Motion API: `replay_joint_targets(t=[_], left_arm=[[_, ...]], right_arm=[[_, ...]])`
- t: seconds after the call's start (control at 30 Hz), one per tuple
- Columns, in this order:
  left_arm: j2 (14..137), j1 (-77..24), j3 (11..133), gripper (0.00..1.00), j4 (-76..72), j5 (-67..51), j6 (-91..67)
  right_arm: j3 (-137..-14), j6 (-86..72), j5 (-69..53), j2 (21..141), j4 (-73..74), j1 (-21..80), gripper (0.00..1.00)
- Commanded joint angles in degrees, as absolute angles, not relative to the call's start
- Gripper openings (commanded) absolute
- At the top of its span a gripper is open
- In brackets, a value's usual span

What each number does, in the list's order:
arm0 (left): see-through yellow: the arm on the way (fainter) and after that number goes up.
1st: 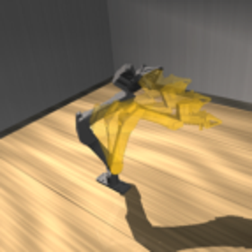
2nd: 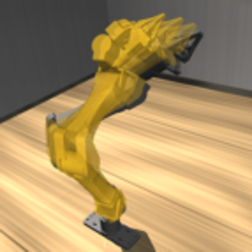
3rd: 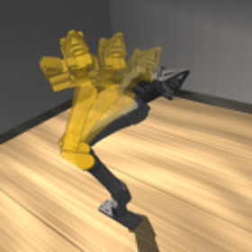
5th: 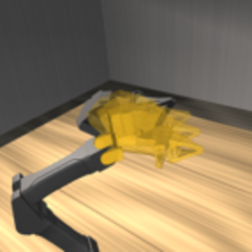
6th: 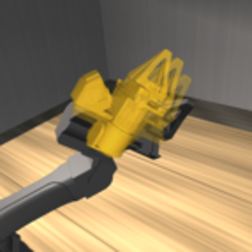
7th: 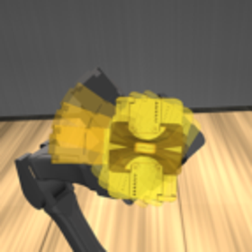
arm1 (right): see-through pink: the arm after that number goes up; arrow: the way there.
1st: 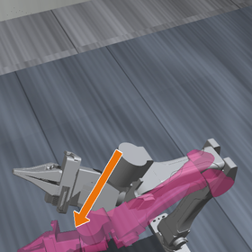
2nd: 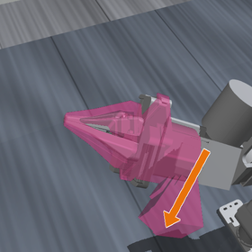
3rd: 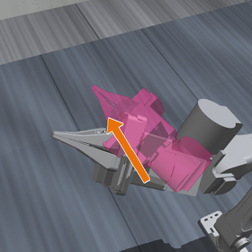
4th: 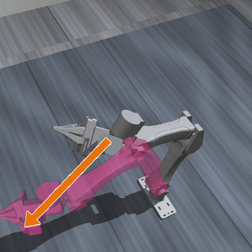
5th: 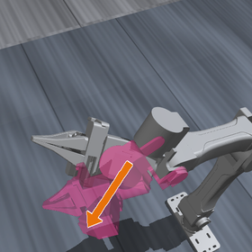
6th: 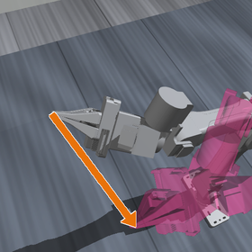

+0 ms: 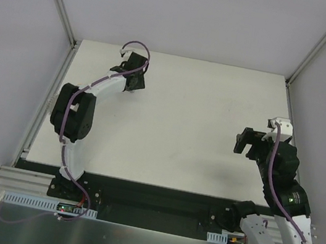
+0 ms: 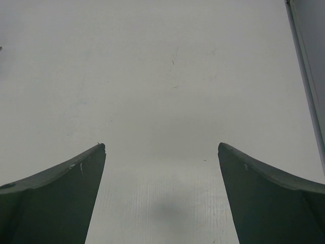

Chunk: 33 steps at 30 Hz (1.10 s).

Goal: Put the keys on the keyring

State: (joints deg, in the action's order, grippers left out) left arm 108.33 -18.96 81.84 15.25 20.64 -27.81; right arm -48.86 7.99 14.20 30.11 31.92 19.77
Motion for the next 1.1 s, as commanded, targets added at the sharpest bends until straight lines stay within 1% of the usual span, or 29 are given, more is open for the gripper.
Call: replay_joint_targets(t=[0.0, 0.03, 0.07, 0.27, 0.4, 0.5, 0.67, 1.07], left_arm=[[114.1, -19.2, 88.9, 0.58, 15.6, 22.9, -27.5], [115.0, -19.2, 89.7, 0.50, 16.0, 23.2, -27.6], [115.8, -19.2, 90.5, 0.47, 16.3, 23.7, -27.6], [121.3, -19.1, 94.4, 0.35, 17.1, 25.0, -27.6], [124.4, -19.0, 97.3, 0.30, 18.4, 24.3, -28.3], [125.8, -18.8, 98.4, 0.28, 19.0, 23.7, -29.0], [126.3, -18.5, 98.4, 0.28, 20.6, 24.3, -30.1], [123.8, -18.5, 96.8, 0.28, 21.4, 27.0, -30.5]], right_arm=[[-50.2, 9.8, 14.9, 32.1, 30.7, 20.0, 0.96], [-50.3, 10.0, 14.9, 32.4, 30.8, 20.0, 0.96], [-50.4, 10.1, 14.9, 32.8, 30.8, 20.0, 0.96], [-50.9, 10.5, 14.5, 34.7, 31.2, 20.0, 0.96], [-51.1, 10.8, 14.4, 35.2, 31.6, 20.0, 0.96], [-51.2, 11.1, 14.7, 35.3, 31.8, 20.0, 0.96], [-51.2, 11.4, 15.1, 35.5, 32.2, 20.0, 0.96], [-51.1, 11.5, 14.9, 36.1, 32.3, 20.0, 0.96]])
